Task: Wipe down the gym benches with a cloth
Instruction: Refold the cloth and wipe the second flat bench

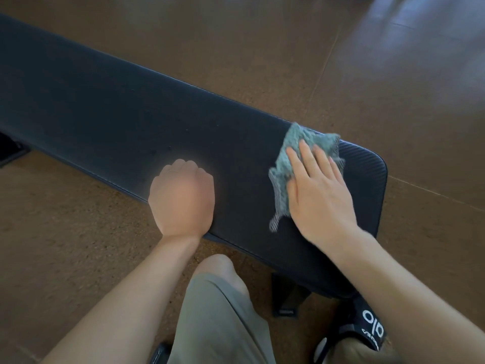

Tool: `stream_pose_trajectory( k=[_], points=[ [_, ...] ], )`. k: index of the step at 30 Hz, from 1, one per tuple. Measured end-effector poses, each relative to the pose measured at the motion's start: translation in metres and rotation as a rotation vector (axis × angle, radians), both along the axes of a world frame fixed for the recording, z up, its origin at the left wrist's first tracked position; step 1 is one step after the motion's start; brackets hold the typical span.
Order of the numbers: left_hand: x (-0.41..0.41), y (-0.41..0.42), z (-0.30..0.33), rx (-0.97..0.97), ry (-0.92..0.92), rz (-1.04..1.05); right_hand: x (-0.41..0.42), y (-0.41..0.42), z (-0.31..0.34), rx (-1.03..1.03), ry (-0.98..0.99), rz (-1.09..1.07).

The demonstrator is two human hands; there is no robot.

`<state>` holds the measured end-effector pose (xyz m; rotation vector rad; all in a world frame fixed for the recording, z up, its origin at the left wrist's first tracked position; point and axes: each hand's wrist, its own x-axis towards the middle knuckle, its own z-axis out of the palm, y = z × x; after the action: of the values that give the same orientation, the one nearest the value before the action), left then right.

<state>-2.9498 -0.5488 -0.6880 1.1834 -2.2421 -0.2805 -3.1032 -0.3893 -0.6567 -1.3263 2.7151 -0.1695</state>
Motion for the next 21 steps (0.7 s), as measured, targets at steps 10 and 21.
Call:
stream_pose_trajectory(
  k=[10, 21],
  points=[
    [0.001, 0.001, -0.002, -0.032, 0.102, -0.007, 0.001, -0.095, -0.006, 0.067, -0.04, 0.147],
    [0.036, -0.073, 0.017, 0.089, -0.075, 0.147, 0.058, -0.025, -0.001, 0.118, -0.02, 0.448]
  ],
)
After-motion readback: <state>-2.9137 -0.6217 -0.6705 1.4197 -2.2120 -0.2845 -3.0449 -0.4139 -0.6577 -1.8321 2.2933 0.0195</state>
